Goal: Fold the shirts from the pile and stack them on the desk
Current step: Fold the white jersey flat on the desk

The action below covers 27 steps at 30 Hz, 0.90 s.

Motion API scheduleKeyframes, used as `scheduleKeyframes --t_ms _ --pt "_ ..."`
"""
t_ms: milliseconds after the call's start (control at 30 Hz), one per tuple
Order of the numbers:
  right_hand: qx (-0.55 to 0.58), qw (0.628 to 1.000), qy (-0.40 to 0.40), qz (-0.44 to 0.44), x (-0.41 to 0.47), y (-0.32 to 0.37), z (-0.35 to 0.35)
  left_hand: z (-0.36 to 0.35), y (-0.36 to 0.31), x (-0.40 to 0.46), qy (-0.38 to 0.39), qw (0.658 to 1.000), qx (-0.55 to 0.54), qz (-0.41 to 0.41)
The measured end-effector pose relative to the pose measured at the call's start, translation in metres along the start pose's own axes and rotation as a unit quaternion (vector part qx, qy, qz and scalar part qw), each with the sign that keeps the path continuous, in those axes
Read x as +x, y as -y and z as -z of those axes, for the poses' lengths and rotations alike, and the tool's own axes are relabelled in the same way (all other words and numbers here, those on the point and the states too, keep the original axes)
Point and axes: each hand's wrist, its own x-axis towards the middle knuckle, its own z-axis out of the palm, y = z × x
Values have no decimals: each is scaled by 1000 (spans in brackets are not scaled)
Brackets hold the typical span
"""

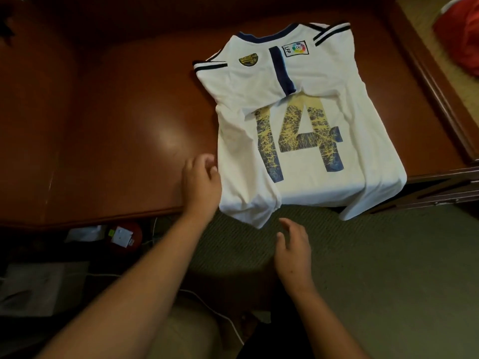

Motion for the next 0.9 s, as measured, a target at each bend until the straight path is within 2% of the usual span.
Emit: scheduleKeyframes --t_ms 67,133,233,300,400,533,633,767,800,900 --pt "26 999 -29 27 5 11 -2 -4 10 -48 -35 995 -61 75" --pt "52 996 -62 48 13 23 -3 -11 19 -88 -39 979 -119 163" --pt "83 990 -94 65 24 38 -5 -30 32 -117 -3 933 -223 281" --pt "77 989 -102 78 29 46 -7 -41 35 -116 47 905 -274 321" --pt "20 990 -112 82 41 55 -7 -51 37 -103 108 888 -308 325" --pt "-6 989 -103 110 39 67 4 -54 34 -91 135 894 -301 304" --pt "97 990 -37 97 25 81 20 -52 30 -90 128 898 -292 305" --pt "234 970 58 -9 35 81 32 -44 29 -94 152 901 -280 294" --pt "234 969 71 -33 39 76 33 -42 29 -95 168 900 -271 296" --pt "96 991 78 -58 40 59 38 -29 29 -97 222 912 -184 291"
